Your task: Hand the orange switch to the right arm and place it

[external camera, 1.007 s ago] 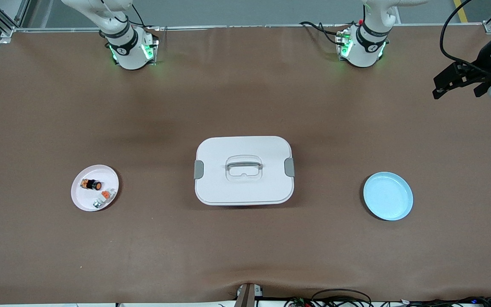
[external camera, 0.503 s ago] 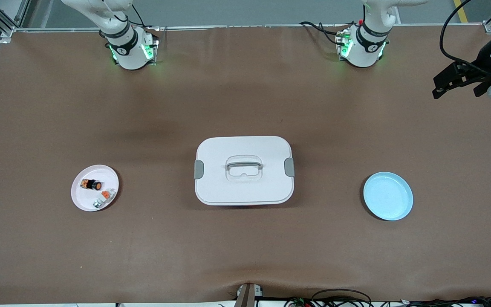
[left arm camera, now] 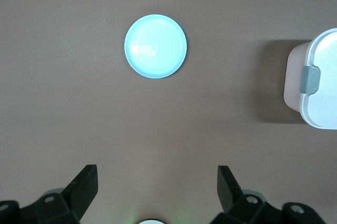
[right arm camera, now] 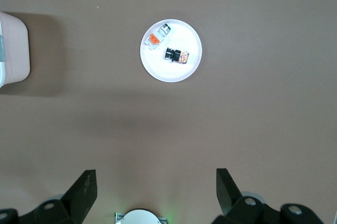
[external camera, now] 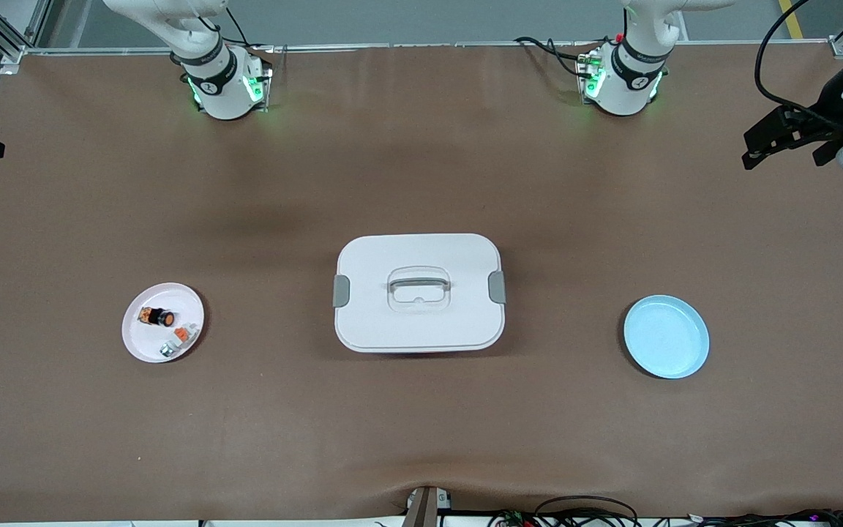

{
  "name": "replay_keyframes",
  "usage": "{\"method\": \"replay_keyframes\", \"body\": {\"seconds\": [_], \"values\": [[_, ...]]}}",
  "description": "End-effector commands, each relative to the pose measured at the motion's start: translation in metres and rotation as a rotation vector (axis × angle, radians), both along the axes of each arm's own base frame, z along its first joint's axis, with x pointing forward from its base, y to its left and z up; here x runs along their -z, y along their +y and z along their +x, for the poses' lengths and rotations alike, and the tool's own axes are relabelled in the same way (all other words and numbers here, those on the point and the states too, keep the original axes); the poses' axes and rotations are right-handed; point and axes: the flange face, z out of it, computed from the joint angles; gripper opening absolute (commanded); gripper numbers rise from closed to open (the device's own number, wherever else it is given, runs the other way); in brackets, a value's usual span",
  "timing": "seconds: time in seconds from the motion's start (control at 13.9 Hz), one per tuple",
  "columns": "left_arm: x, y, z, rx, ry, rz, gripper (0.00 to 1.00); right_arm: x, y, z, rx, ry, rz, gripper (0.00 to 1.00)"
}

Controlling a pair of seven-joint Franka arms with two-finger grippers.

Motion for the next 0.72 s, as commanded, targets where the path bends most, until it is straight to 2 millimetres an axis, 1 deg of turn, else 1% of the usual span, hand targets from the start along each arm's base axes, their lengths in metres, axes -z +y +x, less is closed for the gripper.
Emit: {"method": "replay_keyframes", "body": {"seconds": [0.0,0.14,0.22,0.36,0.43,0.65], "values": [[-0.003,0.001,-0.005,0.017,0.002,-0.004,1.0,0.0,0.004,-0.007,-0.018,-0.013,-0.019,1.0],[-0.003,0.001,-0.005,0.019,0.002,-0.004,1.0,0.0,0.004,-0.007,-0.018,-0.017,-0.02,1.0],[-0.004,0.001,-0.005,0.019,0.001,-0.004,1.0,0.004,0.004,-0.008,-0.017,-0.012,-0.018,1.0],[-0.004,0.002,-0.004,0.017,-0.001,-0.005,1.0,0.009,0.003,-0.016,-0.011,-0.037,-0.017,1.0],[-0.005,0.002,-0.003,0.017,-0.002,-0.005,1.0,0.012,0.002,-0.019,0.006,-0.038,-0.014,1.0],[-0.006,0.004,-0.003,0.012,-0.004,-0.004,1.0,0.013,0.004,-0.019,0.068,-0.03,-0.015,1.0]]}}
